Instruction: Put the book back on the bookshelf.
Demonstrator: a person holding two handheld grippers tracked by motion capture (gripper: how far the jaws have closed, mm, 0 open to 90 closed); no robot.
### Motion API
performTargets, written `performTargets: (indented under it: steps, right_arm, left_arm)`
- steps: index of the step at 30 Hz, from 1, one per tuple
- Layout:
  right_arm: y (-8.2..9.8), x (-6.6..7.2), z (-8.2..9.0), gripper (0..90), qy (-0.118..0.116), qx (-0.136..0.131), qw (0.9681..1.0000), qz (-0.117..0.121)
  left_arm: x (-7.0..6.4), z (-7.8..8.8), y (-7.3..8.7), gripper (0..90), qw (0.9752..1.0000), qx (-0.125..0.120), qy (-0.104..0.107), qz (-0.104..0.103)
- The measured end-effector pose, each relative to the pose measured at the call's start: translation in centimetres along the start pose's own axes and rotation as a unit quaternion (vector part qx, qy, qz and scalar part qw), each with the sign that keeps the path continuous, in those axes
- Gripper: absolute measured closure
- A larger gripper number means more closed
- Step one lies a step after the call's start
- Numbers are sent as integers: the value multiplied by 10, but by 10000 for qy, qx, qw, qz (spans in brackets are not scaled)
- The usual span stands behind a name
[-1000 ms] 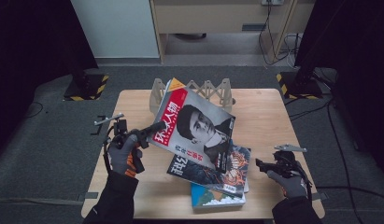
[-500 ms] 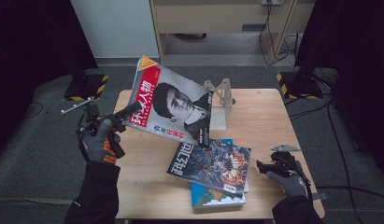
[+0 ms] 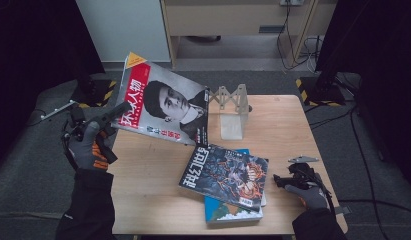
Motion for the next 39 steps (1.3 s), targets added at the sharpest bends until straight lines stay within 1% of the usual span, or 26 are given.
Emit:
performTargets:
  steps: [4,8,9,11,13,14,15,17,18,19,20,21,22,24,26,28,32,36,37,39]
  right_arm:
    - [0,-2,-1,82,-8,-71,10000,26]
    - [1,-1,-3,57,2,-163,9999,12]
    - [1,0,-4,50,16,-197,9998,0]
    - [1,0,-4,48,18,-208,9998,-4]
    - [1,0,-4,45,28,-245,9997,-2]
    - [1,0,-4,43,20,-254,9997,-4]
    - [1,0,-4,43,20,-254,9997,-4]
    - [1,1,-5,32,20,-280,9996,-25]
    - [1,1,-6,22,36,-305,9995,-8]
    - [1,2,-6,18,25,-313,9995,-21]
    - [1,2,-7,11,28,-341,9994,-29]
    - [1,2,-7,11,28,-341,9994,-29]
    - [1,3,-8,6,22,-396,9992,-33]
    - [1,3,-8,5,30,-415,9991,-21]
    - [2,3,-8,6,31,-426,9991,1]
    - [2,3,-8,6,29,-430,9991,-1]
    - [2,3,-8,5,34,-447,9990,-19]
    - [2,3,-8,5,36,-457,9989,-27]
    - [2,3,-8,5,34,-459,9989,-27]
    - [2,3,-8,5,33,-461,9989,-26]
  left_arm:
    - [2,7,-6,841,9999,-63,-78,-11]
    - [6,16,-15,840,9997,-198,-163,-5]
    - [8,21,-19,840,9995,-244,-218,-39]
    - [8,24,-21,841,9993,-275,-238,-28]
    - [9,32,-27,841,9988,-343,-343,-63]
    - [9,34,-29,842,9985,-366,-387,-86]
    - [9,34,-29,841,9985,-366,-387,-86]
    - [10,37,-32,841,9981,-362,-478,-129]
    - [12,39,-35,841,9976,-357,-578,-133]
    - [12,39,-35,841,9976,-357,-578,-133]
    - [15,40,-37,841,9970,-363,-667,-147]
    - [15,40,-37,842,9970,-363,-667,-147]
    - [18,39,-39,842,9962,-347,-788,-163]
    - [22,37,-41,842,9950,-299,-932,-183]
    - [24,36,-41,842,9947,-282,-971,-189]
    - [28,32,-43,842,9934,-227,-1100,-216]
    - [37,27,-45,843,9917,-172,-1262,-186]
    - [43,22,-46,847,9911,-135,-1313,-165]
    - [44,17,-46,848,9905,-108,-1358,-189]
    - [44,15,-46,849,9901,-68,-1383,-227]
Point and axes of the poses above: each handheld gripper's, and its own axes: z roughly backward along the jaws, y roughly out of its underside, x roughly to its left, the point moved 4 cm from there along -z, roughly forward along the jaws, and after that the axes turned 11 degrees about x, right-handed, at the moved point
